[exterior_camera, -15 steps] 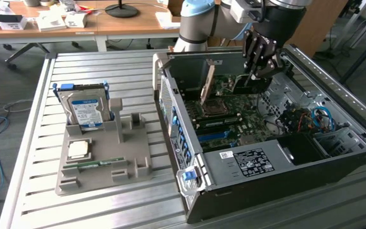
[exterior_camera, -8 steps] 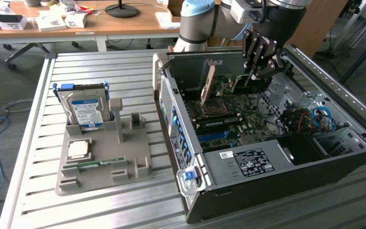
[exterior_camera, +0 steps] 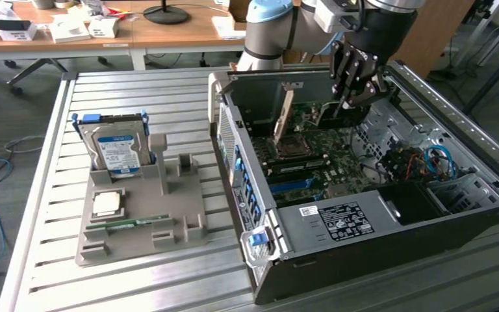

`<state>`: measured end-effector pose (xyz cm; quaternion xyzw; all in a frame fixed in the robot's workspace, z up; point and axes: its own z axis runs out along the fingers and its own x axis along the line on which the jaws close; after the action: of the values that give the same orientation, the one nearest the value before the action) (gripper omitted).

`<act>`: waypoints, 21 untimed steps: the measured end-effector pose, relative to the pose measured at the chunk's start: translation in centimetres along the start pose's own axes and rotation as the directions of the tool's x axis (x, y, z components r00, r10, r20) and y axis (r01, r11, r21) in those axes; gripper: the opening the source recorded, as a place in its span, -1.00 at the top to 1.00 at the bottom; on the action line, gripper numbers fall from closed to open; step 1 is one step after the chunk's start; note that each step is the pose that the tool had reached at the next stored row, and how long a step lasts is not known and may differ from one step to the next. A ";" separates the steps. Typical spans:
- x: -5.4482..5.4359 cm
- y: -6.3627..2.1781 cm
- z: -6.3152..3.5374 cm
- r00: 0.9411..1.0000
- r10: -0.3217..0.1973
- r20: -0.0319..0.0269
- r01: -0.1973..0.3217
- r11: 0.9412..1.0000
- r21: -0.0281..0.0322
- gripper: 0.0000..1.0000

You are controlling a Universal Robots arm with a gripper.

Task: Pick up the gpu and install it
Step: 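Insert the gpu into the slot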

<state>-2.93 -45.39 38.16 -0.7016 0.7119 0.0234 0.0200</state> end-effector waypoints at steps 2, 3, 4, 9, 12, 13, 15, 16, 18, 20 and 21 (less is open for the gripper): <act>0.0 0.00 0.15 1.000 0.000 0.000 0.000 1.000 0.000 0.47; 0.0 0.00 0.24 1.000 0.000 0.000 0.000 1.000 0.000 0.47; 0.0 0.00 0.34 1.000 0.000 0.000 0.000 1.000 0.000 0.47; 0.1 0.00 0.90 1.000 0.000 0.000 0.000 1.000 0.000 0.47; 0.1 -0.01 1.20 1.000 0.000 0.000 0.000 1.000 0.000 0.47; 0.1 -0.01 1.32 1.000 0.000 0.000 0.000 1.000 0.000 0.47; 0.1 -0.01 1.54 1.000 0.000 0.000 0.000 1.000 0.000 0.47; 0.1 -0.01 1.66 1.000 0.000 0.000 0.000 1.000 0.000 0.47; 0.1 -0.01 1.90 1.000 0.000 0.000 0.000 1.000 0.000 0.47; 0.1 -0.01 2.17 1.000 0.000 0.000 0.000 1.000 0.000 0.47; 0.1 -0.01 2.31 1.000 0.000 0.000 0.000 1.000 0.000 0.47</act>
<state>-2.93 -45.40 35.85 -0.7016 0.7119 0.0234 0.0199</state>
